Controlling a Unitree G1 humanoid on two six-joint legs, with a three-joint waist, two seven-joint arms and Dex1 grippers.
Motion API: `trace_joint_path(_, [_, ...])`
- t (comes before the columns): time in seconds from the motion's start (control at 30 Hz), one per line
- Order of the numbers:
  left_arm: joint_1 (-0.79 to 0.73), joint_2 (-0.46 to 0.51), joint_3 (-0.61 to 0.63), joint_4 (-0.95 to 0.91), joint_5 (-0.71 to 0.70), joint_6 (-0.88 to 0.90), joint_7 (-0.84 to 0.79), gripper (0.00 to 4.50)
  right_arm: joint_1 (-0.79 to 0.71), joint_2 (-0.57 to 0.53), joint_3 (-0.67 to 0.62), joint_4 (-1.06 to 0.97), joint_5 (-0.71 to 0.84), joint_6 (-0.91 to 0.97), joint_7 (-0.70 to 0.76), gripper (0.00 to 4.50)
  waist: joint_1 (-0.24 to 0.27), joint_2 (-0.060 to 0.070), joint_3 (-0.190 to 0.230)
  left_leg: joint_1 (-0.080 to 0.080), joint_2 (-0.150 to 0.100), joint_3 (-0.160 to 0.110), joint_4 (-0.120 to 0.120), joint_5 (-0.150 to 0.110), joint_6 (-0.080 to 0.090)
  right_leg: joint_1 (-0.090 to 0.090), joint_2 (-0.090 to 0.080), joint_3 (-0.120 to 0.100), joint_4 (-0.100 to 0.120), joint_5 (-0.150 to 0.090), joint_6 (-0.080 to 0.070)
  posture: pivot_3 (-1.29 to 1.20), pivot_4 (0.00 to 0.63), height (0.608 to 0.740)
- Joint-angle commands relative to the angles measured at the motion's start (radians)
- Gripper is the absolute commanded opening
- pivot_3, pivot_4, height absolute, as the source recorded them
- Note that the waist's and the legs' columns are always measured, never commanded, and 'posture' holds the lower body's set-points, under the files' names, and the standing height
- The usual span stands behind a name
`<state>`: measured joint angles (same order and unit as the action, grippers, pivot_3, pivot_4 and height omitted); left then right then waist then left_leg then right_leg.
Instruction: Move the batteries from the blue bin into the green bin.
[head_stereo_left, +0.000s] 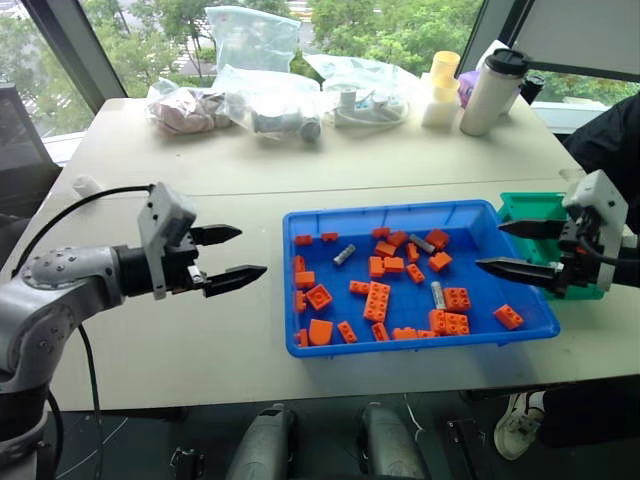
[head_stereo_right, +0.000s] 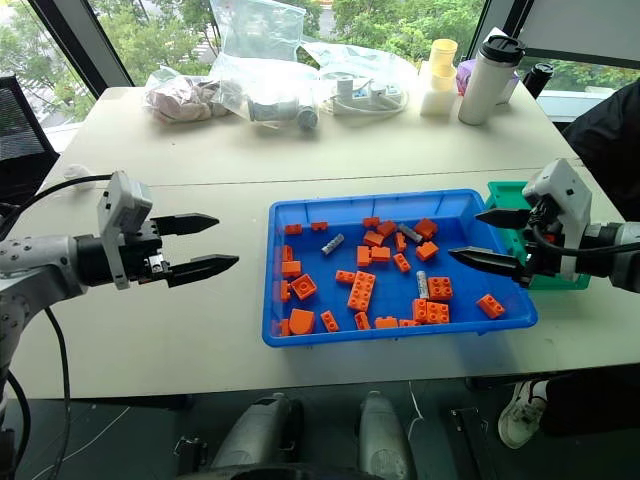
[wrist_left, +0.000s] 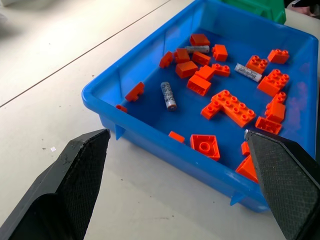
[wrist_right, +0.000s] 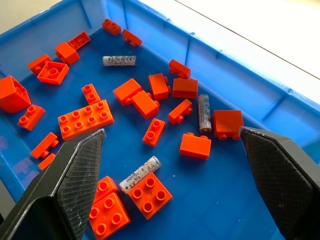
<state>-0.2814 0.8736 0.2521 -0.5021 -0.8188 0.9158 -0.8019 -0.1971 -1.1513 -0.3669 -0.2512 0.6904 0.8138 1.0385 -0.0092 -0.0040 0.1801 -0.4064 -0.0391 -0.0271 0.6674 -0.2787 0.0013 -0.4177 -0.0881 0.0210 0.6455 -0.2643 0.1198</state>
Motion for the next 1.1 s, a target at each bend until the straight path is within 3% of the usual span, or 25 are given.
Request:
trace_joint_path(0.03, [-0.017,0.006,0.03,-0.018,-0.007,-0.026,0.008,4.5,-0.025,0.005,-0.014,0.0,-0.001,-0.02,0.004,4.43,0.0,0.0,0.0,0.0,0.0,0.0,0.0,0.0,0.0,0.0,0.0,0.0,0.0,0.0,0.0,0.0,0.15,0.74])
trace_joint_path(0.77, [-0.026,0.062,-0.01,0.02,0.055,-0.07,-0.035,4.5,-0.088,0.03,0.049,0.007,-0.016,-0.015,-0.023,4.43,-0.001,0.0,0.0,0.0,0.0,0.0,0.0,0.0,0.0,0.0,0.0,0.0,0.0,0.0,0.0,0.0,0.15,0.74])
trace_joint_path(0.93, [-0.085,0.175,-0.083,0.053,0.098,-0.129,-0.207,4.5,-0.238,0.15,0.204,-0.024,-0.059,0.062,-0.187,4.43,-0.006,0.0,0.0,0.0,0.0,0.0,0.0,0.0,0.0,-0.001,0.0,0.0,0.001,0.0,0.0,0.0,0.15,0.74])
trace_joint_path(1.1, [-0.194,0.252,-0.161,0.102,0.138,-0.179,-0.345,4.5,-0.39,0.338,0.383,-0.059,-0.087,0.136,-0.287,4.43,-0.006,0.0,0.0,-0.002,0.0,0.001,-0.001,0.001,-0.002,-0.006,0.001,0.001,0.003,0.0,0.0,0.0,0.15,0.74])
